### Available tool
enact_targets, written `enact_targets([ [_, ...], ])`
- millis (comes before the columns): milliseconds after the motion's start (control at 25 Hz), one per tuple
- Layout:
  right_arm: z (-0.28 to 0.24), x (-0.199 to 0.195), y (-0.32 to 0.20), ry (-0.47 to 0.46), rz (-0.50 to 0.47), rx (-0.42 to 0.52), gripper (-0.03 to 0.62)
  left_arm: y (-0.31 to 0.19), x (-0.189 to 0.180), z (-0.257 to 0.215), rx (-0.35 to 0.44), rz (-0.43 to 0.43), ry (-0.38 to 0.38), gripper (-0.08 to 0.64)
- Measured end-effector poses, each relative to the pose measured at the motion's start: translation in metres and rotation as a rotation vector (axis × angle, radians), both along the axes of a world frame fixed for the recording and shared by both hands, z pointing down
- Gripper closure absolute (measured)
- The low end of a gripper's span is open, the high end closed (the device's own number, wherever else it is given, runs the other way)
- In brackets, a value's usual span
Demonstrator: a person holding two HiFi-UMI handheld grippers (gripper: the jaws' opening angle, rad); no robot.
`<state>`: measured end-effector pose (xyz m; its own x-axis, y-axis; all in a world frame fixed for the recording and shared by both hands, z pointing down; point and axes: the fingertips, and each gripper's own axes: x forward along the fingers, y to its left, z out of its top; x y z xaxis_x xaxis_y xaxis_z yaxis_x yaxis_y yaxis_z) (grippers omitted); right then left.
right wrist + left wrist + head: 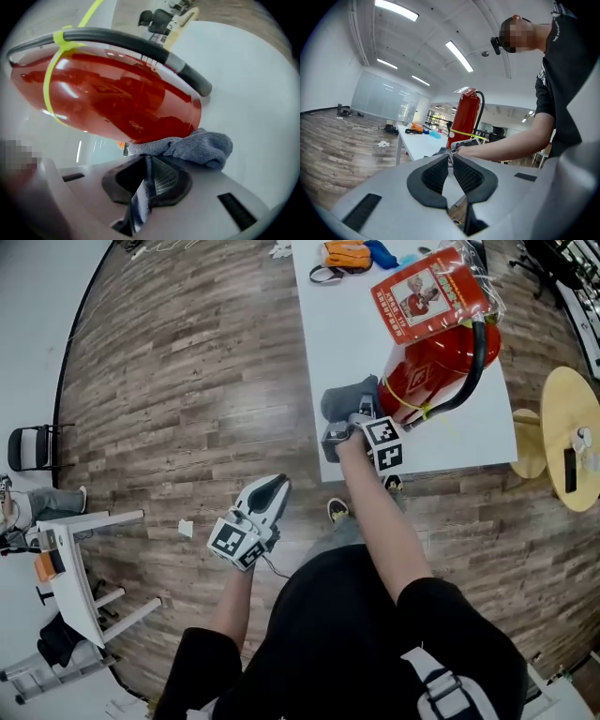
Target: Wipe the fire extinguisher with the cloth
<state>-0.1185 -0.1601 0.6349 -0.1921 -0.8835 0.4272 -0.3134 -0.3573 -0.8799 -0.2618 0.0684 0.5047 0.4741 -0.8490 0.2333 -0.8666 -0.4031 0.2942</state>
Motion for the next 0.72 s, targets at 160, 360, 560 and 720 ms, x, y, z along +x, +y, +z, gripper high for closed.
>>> enact_targets([
  [160,-0.002,0.036,0.031,0.193,-0.259,0.085,0.553,-0.012,0.02,0.0,0.028,0.067,0.013,0.512],
  [360,-0.011,0.098,0.042,0.564,-0.554,0.203,0.554,-0.031,0.05,-0.005,0.067,0.152,0.033,0.512],
  [560,-0.039,0.104,0.054,1.042,-0.857,0.367,0.552,-0.036,0.079,-0.006,0.065,0.217,0.056,0.512],
  [720,-0.099,0.107,0.06,1.132,-0.8,0.559,0.552,-0.039,0.085,-0.009,0.072,0.229,0.057,0.512],
])
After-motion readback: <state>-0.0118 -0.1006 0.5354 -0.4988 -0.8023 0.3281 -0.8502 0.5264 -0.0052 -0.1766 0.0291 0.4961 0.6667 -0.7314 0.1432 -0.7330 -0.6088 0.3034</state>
